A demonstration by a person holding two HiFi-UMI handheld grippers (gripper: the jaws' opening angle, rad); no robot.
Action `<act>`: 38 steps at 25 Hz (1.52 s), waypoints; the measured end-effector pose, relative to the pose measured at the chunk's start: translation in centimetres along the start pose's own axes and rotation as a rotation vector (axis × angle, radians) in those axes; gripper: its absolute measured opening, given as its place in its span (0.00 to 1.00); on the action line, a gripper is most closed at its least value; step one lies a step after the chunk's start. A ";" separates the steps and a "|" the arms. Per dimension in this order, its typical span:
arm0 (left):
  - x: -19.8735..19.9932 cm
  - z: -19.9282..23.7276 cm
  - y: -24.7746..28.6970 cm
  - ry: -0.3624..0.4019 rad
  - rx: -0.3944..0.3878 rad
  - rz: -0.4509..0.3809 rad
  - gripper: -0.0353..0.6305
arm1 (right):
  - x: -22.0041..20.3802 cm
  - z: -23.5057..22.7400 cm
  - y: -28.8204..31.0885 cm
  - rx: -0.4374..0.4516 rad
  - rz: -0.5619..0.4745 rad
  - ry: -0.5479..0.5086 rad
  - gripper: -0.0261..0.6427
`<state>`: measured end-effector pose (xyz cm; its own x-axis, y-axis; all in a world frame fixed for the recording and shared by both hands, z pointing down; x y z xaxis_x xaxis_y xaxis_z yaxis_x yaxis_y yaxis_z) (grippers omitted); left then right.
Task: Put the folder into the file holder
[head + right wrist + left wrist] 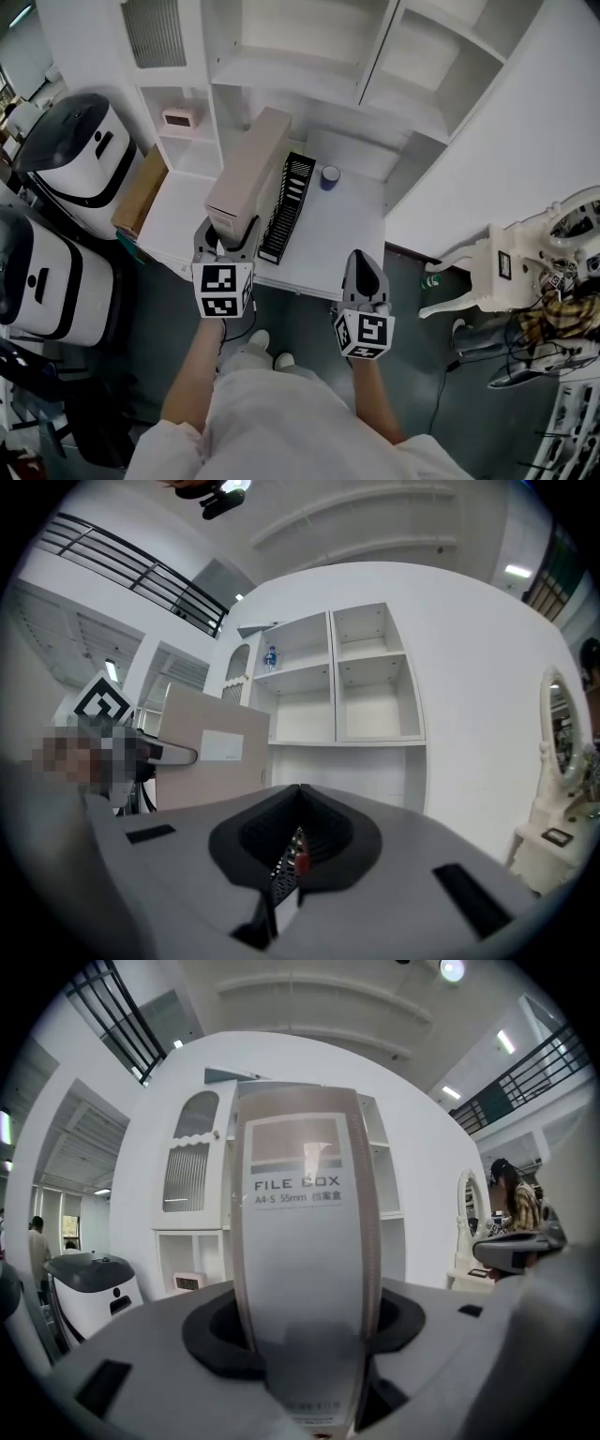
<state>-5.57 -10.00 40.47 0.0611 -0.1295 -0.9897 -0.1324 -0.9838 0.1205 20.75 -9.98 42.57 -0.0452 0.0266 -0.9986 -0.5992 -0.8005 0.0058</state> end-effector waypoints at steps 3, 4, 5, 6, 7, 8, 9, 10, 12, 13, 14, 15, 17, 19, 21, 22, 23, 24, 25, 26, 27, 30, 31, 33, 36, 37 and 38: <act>-0.3 -1.1 1.7 0.002 -0.028 -0.004 0.45 | -0.2 -0.4 -0.5 -0.031 0.014 0.000 0.02; -0.5 -1.5 2.3 0.005 -0.035 -0.002 0.45 | -0.3 -0.7 -0.6 -0.042 0.018 0.001 0.02; -0.7 -1.9 3.1 0.011 -0.040 0.000 0.45 | -0.3 -0.9 -0.7 -0.054 0.021 0.001 0.02; -0.9 -2.3 3.8 0.018 -0.046 0.004 0.45 | -0.3 -1.0 -0.7 -0.064 0.023 0.000 0.02; -1.2 -2.6 4.5 0.020 -0.054 0.010 0.45 | -0.3 -1.2 -0.6 -0.073 0.026 -0.003 0.02; -1.5 -2.9 5.1 0.018 -0.064 0.018 0.45 | -0.2 -1.3 -0.6 -0.082 0.028 -0.005 0.02; -1.6 -3.2 5.6 0.016 -0.077 0.025 0.45 | -0.1 -1.5 -0.5 -0.090 0.030 -0.005 0.02; -1.7 -3.5 6.0 0.021 -0.089 0.030 0.45 | -0.1 -1.8 -0.4 -0.098 0.030 -0.004 0.02; -1.4 -4.2 6.8 0.052 -0.106 0.023 0.45 | 0.1 -2.4 0.1 -0.117 0.027 0.003 0.02; -1.4 -4.5 7.3 0.065 -0.113 0.016 0.45 | 0.2 -2.8 0.4 -0.127 0.025 0.006 0.02; -1.4 -4.7 8.0 0.069 -0.120 0.013 0.45 | 0.3 -3.1 0.6 -0.136 0.024 0.008 0.02; -1.5 -4.7 8.6 0.066 -0.128 0.014 0.45 | 0.3 -3.3 0.9 -0.143 0.026 0.007 0.02; -1.8 -4.5 9.8 0.059 -0.144 0.012 0.45 | 0.4 -3.4 1.2 -0.157 0.030 0.002 0.02; -2.0 -4.3 11.0 0.062 -0.158 0.005 0.45 | 0.5 -3.7 1.6 -0.172 0.035 0.000 0.02; -2.2 -4.4 12.6 0.054 -0.175 0.005 0.45 | 0.8 -4.5 2.2 -0.189 0.049 0.000 0.02; -2.3 -4.6 13.4 0.048 -0.183 0.006 0.45 | 1.0 -5.0 2.5 -0.196 0.059 0.001 0.02; -2.5 -4.9 14.2 0.044 -0.190 0.005 0.45 | 1.1 -5.4 2.8 -0.203 0.067 0.003 0.02; -2.8 -5.2 14.8 0.043 -0.196 0.002 0.45 | 1.2 -5.6 3.1 -0.209 0.074 0.006 0.02; -3.3 -5.4 15.3 0.045 -0.201 -0.003 0.45 | 1.1 -5.7 3.3 -0.214 0.077 0.009 0.02; -3.9 -5.5 15.8 0.046 -0.205 -0.007 0.45 | 1.0 -5.6 3.5 -0.218 0.079 0.011 0.02; -4.6 -5.7 16.2 0.047 -0.209 -0.008 0.45 | 0.9 -5.5 3.8 -0.223 0.080 0.011 0.02; -6.6 -5.9 17.6 0.034 -0.215 0.010 0.45 | 0.6 -5.1 4.8 -0.232 0.085 0.007 0.02; -7.3 -5.9 17.9 0.032 -0.216 0.021 0.45 | 0.6 -4.9 5.1 -0.234 0.085 0.004 0.02; -8.5 -5.9 18.4 0.025 -0.218 0.028 0.45 | 0.6 -4.7 5.7 -0.238 0.080 -0.002 0.02; -9.0 -5.8 18.8 -0.007 -0.228 0.005 0.45 | 0.7 -4.5 6.3 -0.245 0.069 -0.017 0.02; -9.0 -5.8 19.1 -0.016 -0.230 0.000 0.45 | 0.7 -4.5 6.6 -0.248 0.064 -0.022 0.02; -9.0 -5.7 19.3 -0.022 -0.231 -0.004 0.45 | 0.6 -4.4 6.7 -0.252 0.061 -0.026 0.02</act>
<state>-3.03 -28.56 52.13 0.0390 -0.1250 -0.9914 0.0976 -0.9869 0.1283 20.17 -17.97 41.74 -0.0974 -0.0131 -0.9952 -0.3771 -0.9249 0.0491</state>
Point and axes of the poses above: the fingertips, and each gripper's own axes: y forward along the fingers, z to its left, x out of its top, the point moved 5 cm from there along -y, backward along the fingers, and after that the axes turned 10 degrees about x, right-handed, at the moved point
